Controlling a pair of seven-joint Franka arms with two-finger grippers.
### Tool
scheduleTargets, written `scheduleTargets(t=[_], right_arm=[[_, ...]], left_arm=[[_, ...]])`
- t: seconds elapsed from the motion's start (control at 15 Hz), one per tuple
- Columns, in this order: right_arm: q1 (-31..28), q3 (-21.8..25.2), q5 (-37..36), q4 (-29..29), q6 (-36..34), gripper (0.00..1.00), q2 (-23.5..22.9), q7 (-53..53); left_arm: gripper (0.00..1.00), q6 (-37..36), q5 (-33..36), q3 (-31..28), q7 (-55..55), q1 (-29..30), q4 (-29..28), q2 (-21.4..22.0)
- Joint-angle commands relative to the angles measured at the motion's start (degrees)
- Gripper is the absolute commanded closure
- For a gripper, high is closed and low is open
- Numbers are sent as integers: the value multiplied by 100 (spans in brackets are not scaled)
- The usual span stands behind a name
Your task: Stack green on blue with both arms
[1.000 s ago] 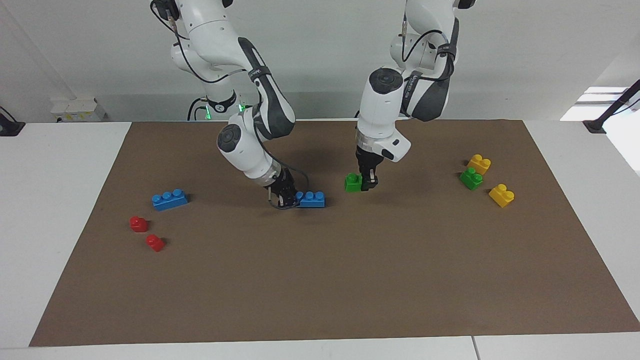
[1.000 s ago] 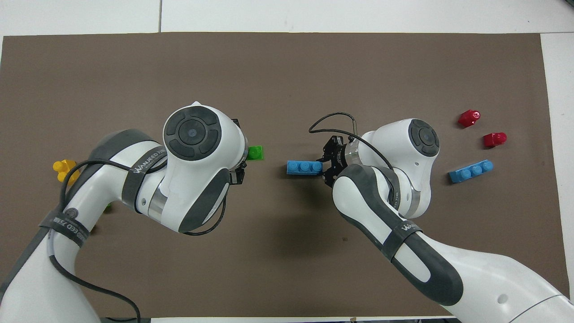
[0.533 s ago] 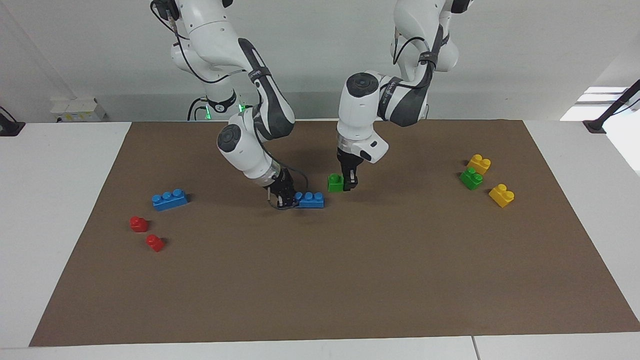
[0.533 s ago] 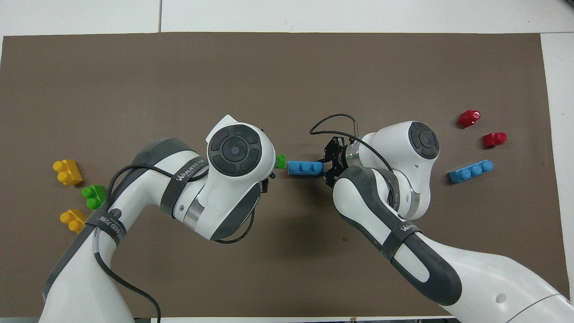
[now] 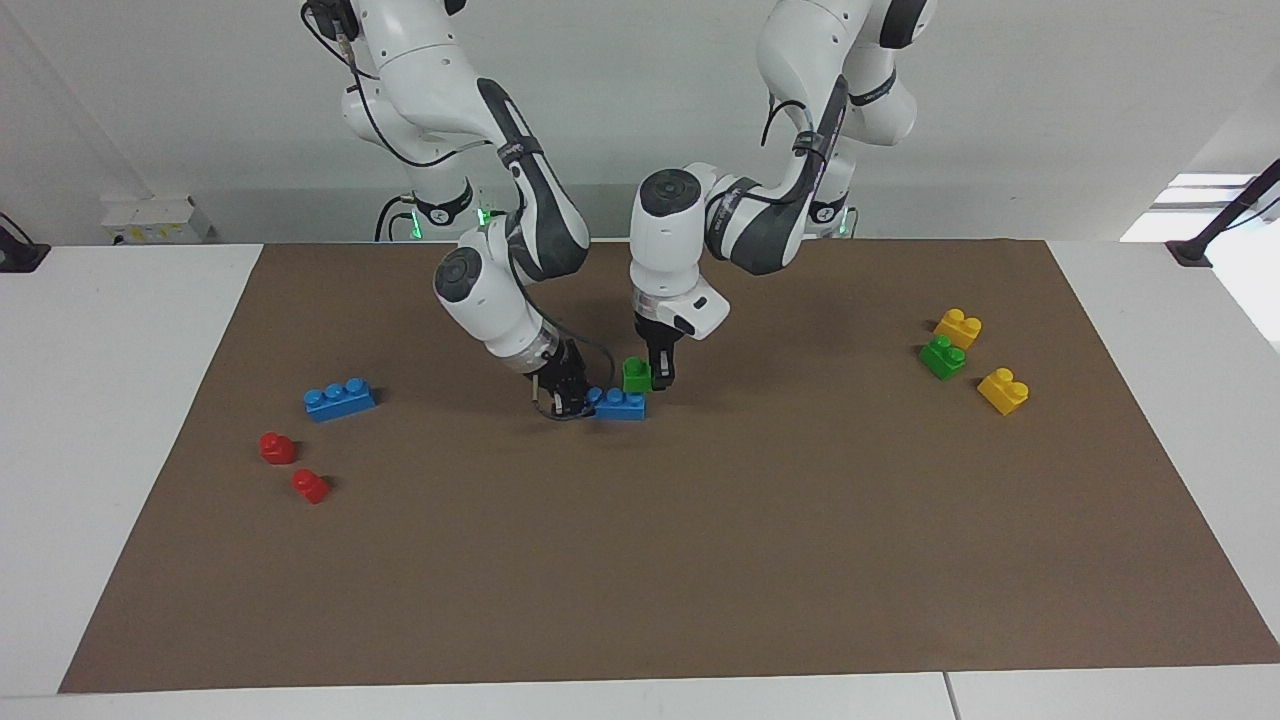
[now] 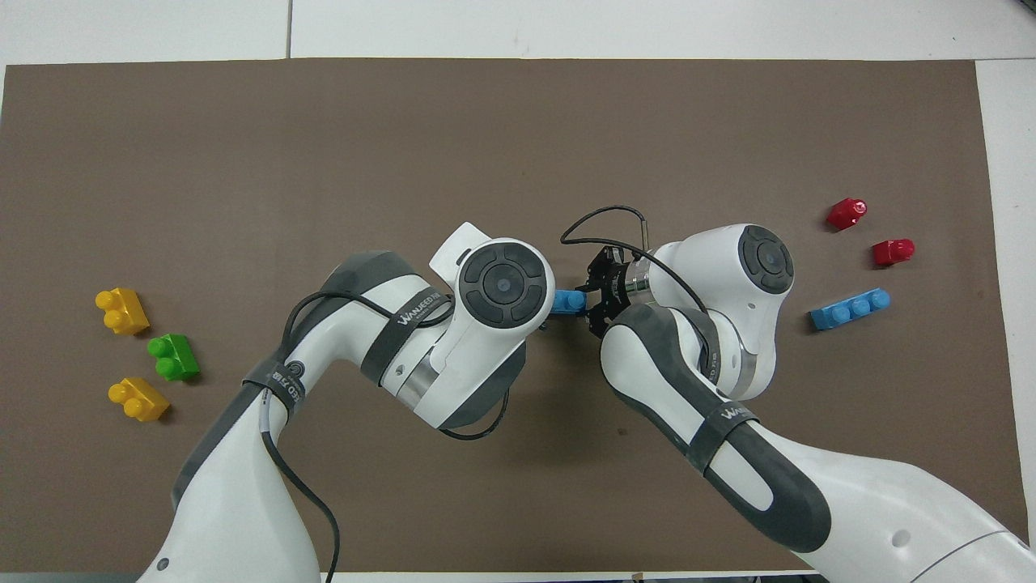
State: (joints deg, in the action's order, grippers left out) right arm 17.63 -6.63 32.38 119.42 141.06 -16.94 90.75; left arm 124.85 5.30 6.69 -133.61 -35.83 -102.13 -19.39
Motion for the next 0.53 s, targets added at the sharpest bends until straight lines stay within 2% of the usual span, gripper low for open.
scheduleTargets(t=[0.0, 0.47], right_arm=[[-49, -40, -74, 187, 220, 100, 59, -13], [-49, -40, -74, 239, 422, 100, 59, -31]], left_arm=[[100, 91, 165, -98, -191, -117, 167, -152], [100, 215, 332, -98, -367, -222, 281, -328]])
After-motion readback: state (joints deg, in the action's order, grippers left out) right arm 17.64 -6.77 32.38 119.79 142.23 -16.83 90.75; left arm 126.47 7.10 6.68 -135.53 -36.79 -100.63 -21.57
